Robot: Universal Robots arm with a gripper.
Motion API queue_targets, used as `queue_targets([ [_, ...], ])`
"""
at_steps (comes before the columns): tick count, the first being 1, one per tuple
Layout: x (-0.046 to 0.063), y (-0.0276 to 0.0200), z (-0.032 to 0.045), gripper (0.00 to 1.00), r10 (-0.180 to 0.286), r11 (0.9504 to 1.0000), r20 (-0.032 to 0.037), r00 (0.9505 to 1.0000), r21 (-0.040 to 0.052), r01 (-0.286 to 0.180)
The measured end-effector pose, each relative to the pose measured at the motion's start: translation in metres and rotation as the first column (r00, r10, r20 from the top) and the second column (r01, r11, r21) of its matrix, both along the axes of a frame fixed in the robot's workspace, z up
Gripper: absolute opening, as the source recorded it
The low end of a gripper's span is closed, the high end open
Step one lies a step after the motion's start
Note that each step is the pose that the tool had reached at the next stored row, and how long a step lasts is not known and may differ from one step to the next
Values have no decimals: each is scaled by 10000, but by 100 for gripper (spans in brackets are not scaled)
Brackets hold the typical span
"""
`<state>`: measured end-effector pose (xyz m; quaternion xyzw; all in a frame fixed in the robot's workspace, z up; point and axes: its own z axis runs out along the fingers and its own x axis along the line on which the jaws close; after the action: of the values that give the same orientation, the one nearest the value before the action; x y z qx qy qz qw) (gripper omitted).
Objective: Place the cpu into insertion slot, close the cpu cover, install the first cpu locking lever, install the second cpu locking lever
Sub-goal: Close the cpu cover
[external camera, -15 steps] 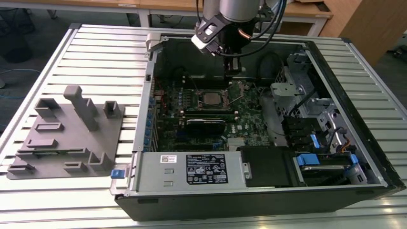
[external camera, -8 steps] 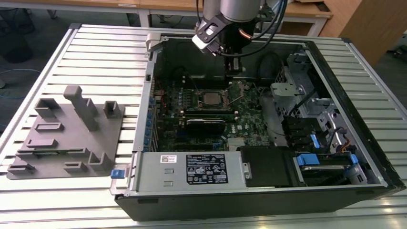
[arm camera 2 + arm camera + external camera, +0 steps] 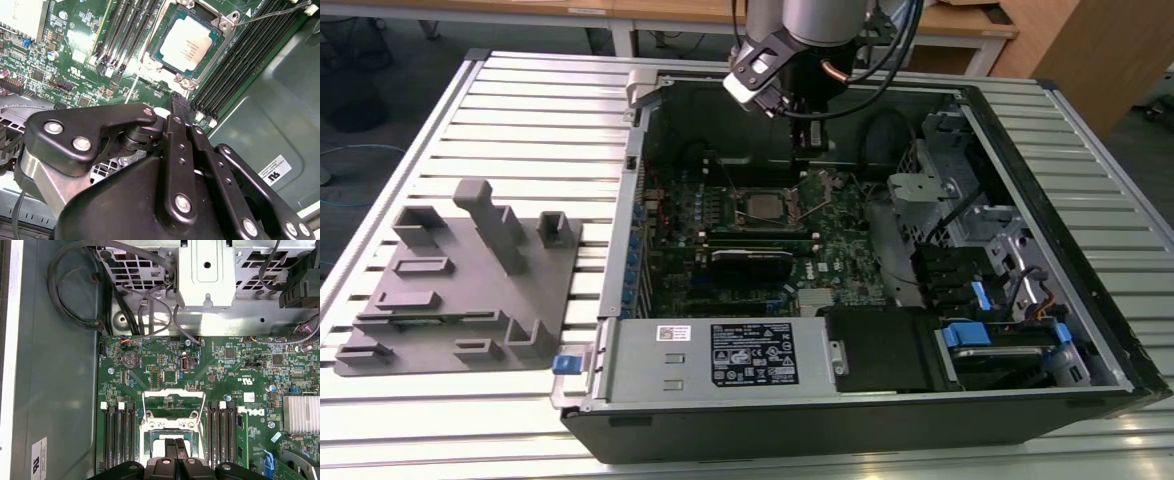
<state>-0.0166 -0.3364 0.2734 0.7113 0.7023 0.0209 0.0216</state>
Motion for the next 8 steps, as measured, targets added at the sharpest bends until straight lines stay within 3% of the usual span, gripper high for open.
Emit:
queue_targets([
  [8, 90, 0, 0, 11, -1, 10000, 0, 10000, 0, 1],
])
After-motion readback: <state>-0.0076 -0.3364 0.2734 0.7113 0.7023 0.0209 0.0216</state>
